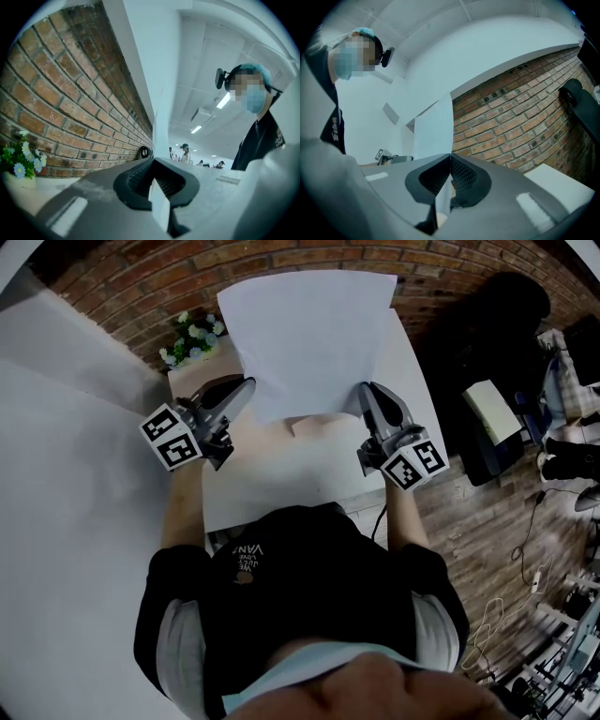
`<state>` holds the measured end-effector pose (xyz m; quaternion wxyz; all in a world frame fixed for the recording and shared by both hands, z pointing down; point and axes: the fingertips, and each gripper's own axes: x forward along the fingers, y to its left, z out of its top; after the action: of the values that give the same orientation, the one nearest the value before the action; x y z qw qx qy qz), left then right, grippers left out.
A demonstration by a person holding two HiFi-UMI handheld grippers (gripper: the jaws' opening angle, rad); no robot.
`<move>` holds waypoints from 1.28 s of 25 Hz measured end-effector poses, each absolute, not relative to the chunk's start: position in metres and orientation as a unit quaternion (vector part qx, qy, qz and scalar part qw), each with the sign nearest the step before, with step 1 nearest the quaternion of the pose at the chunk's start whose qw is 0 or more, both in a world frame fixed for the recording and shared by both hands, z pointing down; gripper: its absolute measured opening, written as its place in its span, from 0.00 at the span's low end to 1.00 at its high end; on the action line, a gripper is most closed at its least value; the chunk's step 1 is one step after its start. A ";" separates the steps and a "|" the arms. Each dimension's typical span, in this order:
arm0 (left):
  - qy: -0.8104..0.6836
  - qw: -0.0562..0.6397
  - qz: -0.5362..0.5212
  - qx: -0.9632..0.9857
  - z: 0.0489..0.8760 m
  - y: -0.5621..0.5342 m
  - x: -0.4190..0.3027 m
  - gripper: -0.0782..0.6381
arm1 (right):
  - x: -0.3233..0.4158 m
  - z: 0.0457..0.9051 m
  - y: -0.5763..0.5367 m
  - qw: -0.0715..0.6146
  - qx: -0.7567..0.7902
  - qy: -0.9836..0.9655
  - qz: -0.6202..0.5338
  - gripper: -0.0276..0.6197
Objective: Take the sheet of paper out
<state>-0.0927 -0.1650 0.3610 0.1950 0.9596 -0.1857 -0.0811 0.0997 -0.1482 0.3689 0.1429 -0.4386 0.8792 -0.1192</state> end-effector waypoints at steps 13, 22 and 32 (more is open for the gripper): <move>-0.198 0.245 -0.104 0.943 0.380 -0.137 -0.132 0.11 | 0.062 0.379 -0.131 0.121 -0.427 0.886 -0.138 0.05; -0.221 0.261 -0.114 0.933 0.383 -0.116 -0.177 0.11 | 0.018 0.385 -0.115 0.117 -0.409 0.892 -0.153 0.05; -0.229 0.275 -0.123 0.926 0.396 -0.108 -0.199 0.11 | -0.004 0.400 -0.109 0.107 -0.407 0.892 -0.164 0.05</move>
<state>-0.1994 -0.1084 0.3964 0.2747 0.9256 -0.2293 -0.1230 -0.0037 -0.1087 0.4004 0.1073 -0.4073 0.8920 -0.1639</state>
